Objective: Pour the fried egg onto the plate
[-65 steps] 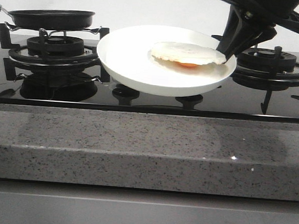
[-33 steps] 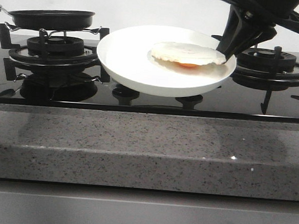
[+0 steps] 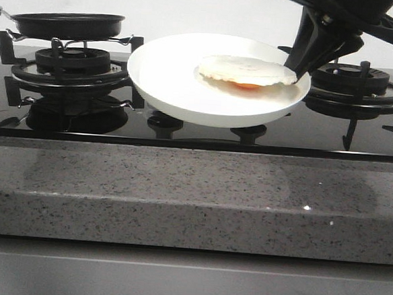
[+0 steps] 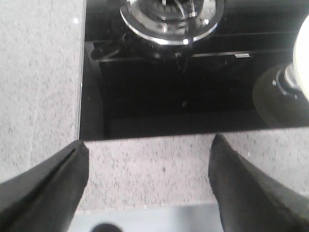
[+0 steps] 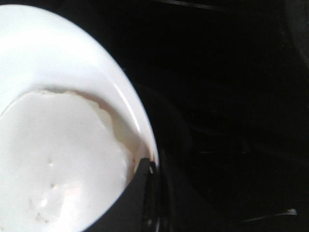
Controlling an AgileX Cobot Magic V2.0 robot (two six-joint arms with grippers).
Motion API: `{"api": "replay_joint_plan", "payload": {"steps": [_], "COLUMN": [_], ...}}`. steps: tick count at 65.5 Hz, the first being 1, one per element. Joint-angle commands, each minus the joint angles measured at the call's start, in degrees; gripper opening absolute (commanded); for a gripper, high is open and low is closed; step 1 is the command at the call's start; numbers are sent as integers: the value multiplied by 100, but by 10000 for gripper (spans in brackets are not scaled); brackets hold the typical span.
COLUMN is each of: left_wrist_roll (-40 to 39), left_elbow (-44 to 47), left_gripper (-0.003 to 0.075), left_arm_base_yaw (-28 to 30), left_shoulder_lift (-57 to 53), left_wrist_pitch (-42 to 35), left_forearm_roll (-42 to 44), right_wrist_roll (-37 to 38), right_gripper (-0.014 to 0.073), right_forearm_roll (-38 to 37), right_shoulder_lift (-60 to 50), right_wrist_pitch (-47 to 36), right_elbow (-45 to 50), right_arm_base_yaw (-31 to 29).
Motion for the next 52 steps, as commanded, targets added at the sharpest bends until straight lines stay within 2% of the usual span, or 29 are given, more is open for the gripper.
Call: {"api": "replay_joint_plan", "payload": {"steps": [1,31,52], "left_wrist_roll": [-57,-57,-57], "left_elbow": [-38,-40,-40], "left_gripper": [515,515,515], "left_arm_base_yaw": [-46,-46,-46], "left_shoulder_lift": [-87,-87,-87], "left_wrist_pitch": [-357,-247,-247], "left_forearm_roll": [-44,-87,-87], "right_wrist_roll": [-51,-51,-51], "right_gripper": [-58,-58,-58], "right_forearm_roll": [74,86,48], "right_shoulder_lift": [-206,-186,-28], "right_wrist_pitch": [-249,-283,547], "right_elbow": [-134,-197,-1510], "right_arm_base_yaw": [0,-5,-5]}}
